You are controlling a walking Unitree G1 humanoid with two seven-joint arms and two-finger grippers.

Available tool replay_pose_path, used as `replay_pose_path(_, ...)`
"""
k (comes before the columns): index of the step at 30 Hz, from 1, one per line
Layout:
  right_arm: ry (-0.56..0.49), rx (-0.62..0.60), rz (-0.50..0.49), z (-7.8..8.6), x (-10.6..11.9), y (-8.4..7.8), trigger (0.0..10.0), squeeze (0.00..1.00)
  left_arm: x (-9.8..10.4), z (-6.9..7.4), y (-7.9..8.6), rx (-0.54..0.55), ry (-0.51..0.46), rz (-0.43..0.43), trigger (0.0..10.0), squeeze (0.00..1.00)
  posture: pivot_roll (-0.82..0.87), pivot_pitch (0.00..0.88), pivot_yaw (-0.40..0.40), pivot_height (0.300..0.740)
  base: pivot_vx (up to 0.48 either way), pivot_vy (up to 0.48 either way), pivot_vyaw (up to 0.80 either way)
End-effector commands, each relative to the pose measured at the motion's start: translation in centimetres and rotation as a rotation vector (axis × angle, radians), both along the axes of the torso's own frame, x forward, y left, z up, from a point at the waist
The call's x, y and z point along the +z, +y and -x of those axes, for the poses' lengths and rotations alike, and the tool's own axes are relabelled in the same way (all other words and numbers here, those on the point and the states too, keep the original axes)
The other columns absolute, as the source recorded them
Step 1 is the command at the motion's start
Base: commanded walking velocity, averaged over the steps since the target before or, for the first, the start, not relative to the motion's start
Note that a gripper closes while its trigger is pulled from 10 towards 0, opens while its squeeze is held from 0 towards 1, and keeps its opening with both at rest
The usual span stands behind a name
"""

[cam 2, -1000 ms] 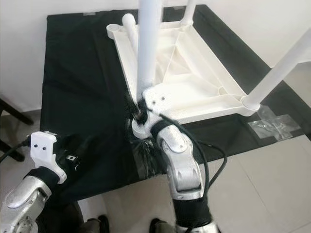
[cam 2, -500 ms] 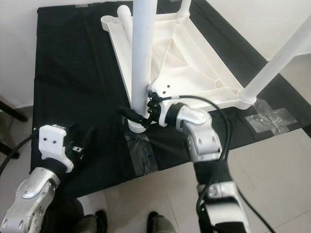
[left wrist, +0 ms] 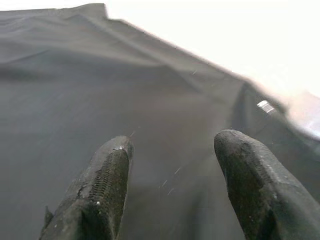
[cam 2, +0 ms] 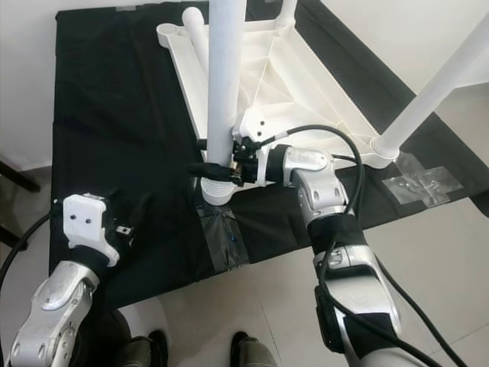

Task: Building children table

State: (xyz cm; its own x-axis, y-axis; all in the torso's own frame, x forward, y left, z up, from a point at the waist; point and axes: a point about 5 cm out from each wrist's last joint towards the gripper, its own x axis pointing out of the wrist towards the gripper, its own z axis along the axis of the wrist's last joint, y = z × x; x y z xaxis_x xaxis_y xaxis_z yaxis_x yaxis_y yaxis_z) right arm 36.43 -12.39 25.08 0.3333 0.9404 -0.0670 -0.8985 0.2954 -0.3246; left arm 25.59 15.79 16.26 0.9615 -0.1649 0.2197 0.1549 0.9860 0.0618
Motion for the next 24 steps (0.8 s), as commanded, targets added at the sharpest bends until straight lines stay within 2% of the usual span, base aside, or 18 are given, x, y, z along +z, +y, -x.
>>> replay_pose_path(1, -0.006, -0.073, -0.044, 0.1, -1.0, -0.5, 0.0, 0.0, -0.7, 0.2, 0.3, 0.017, 0.018, -0.004, 10.0, 0.0, 0.1, 0.268, -0.1, 0.74, 0.0, 0.0, 0.0)
replay_pose_path(3, 0.006, -0.173, -0.11, 0.1, -1.5, -0.7, 0.0, 0.0, -0.8, 0.2, 0.3, 0.016, 0.017, -0.01, 10.0, 0.0, 0.09, 0.269, -0.101, 0.74, 0.0, 0.0, 0.0)
replay_pose_path(5, 0.025, -0.338, -0.161, 0.7, -3.1, -0.3, 0.0, 0.0, -0.7, 0.0, 0.2, 0.014, 0.015, -0.009, 10.0, 0.0, 0.08, 0.274, -0.105, 0.74, 0.0, 0.0, 0.0)
replay_pose_path(6, 0.029, -0.583, -0.191, 0.9, -4.5, -0.1, 0.0, 0.0, -0.6, -0.1, 0.1, 0.008, 0.013, -0.012, 10.0, 0.0, 0.07, 0.278, -0.101, 0.74, 0.0, 0.0, 0.0)
replay_pose_path(7, 0.029, -0.583, -0.191, 0.9, -4.5, -0.1, 0.0, 0.0, -0.6, -0.1, 0.1, 0.008, 0.013, -0.012, 10.0, 0.0, 0.07, 0.278, -0.101, 0.74, 0.0, 0.0, 0.0)
replay_pose_path(8, 0.027, -0.765, -0.208, 1.2, -5.5, -0.3, 0.0, 0.0, -0.5, -0.2, 0.0, 0.004, 0.012, -0.014, 10.0, 0.0, 0.07, 0.278, -0.101, 0.74, 0.0, 0.0, 0.0)
replay_pose_path(9, 0.017, -0.983, -0.174, 2.2, -7.0, -0.9, 0.0, 0.0, -0.5, -0.4, 0.0, 0.0, 0.01, -0.015, 10.0, 0.0, 0.05, 0.288, -0.086, 0.74, 0.0, 0.0, 0.0)
replay_pose_path(10, 0.017, -0.983, -0.174, 2.2, -7.0, -0.9, 0.0, 0.0, -0.5, -0.4, 0.0, 0.0, 0.01, -0.015, 10.0, 0.0, 0.05, 0.288, -0.086, 0.74, 0.0, 0.0, 0.0)
replay_pose_path(11, 0.036, -0.991, -0.112, 4.1, -8.7, 0.4, 0.0, 0.0, -0.4, -0.6, -0.3, -0.013, 0.01, -0.019, 10.0, 0.0, 0.05, 0.289, -0.081, 0.74, 0.0, 0.0, 0.0)
replay_pose_path(13, -0.052, -0.811, -0.034, 5.5, -8.3, 3.0, 0.0, 0.0, -0.3, -0.9, -0.5, -0.035, 0.011, -0.042, 10.0, 0.0, 0.04, 0.284, -0.077, 0.74, 0.0, 0.0, 0.0)
replay_pose_path(16, -0.008, -0.804, -0.049, 5.1, -8.4, 3.1, 0.0, 0.0, -0.4, -0.9, -0.4, -0.032, 0.014, -0.037, 10.0, 0.0, 0.03, 0.279, -0.076, 0.74, 0.0, 0.0, 0.0)
replay_pose_path(18, 0.042, -0.86, -0.062, 4.3, -8.9, 2.3, 0.0, 0.0, -0.5, -1.0, -0.1, -0.025, 0.022, -0.013, 10.0, 0.0, 0.06, 0.282, -0.094, 0.74, 0.0, 0.0, 0.0)
replay_pose_path(20, 0.071, -0.875, -0.065, 4.2, -9.1, 2.2, 0.0, 0.0, -0.5, -0.9, 0.0, -0.019, 0.023, -0.013, 10.0, 0.0, 0.06, 0.284, -0.093, 0.74, 0.0, 0.0, 0.0)
replay_pose_path(21, 0.064, -0.878, -0.064, 4.0, -8.9, 2.3, 6.8, 0.0, -0.6, -0.8, 0.1, -0.004, 0.022, -0.014, 10.0, 0.0, 0.06, 0.285, -0.091, 0.74, 0.0, 0.0, 0.0)
replay_pose_path(22, 0.064, -0.878, -0.064, 4.0, -8.9, 2.3, 6.8, 0.0, -0.6, -0.8, 0.1, -0.004, 0.022, -0.014, 10.0, 0.0, 0.06, 0.285, -0.091, 0.74, 0.0, 0.0, 0.0)
replay_pose_path(23, 0.05, -0.882, -0.078, 3.8, -8.3, 2.4, 10.0, 0.0, -0.6, -0.7, 0.3, 0.009, 0.023, -0.013, 10.0, 0.0, 0.06, 0.286, -0.094, 0.74, 0.0, 0.0, 0.0)
replay_pose_path(24, 0.043, -0.871, -0.1, 3.3, -7.5, 2.1, 10.0, 0.93, -0.6, -0.7, 0.3, 0.014, 0.026, -0.009, 10.0, 0.0, 0.06, 0.287, -0.096, 0.74, 0.0, 0.0, 0.0)
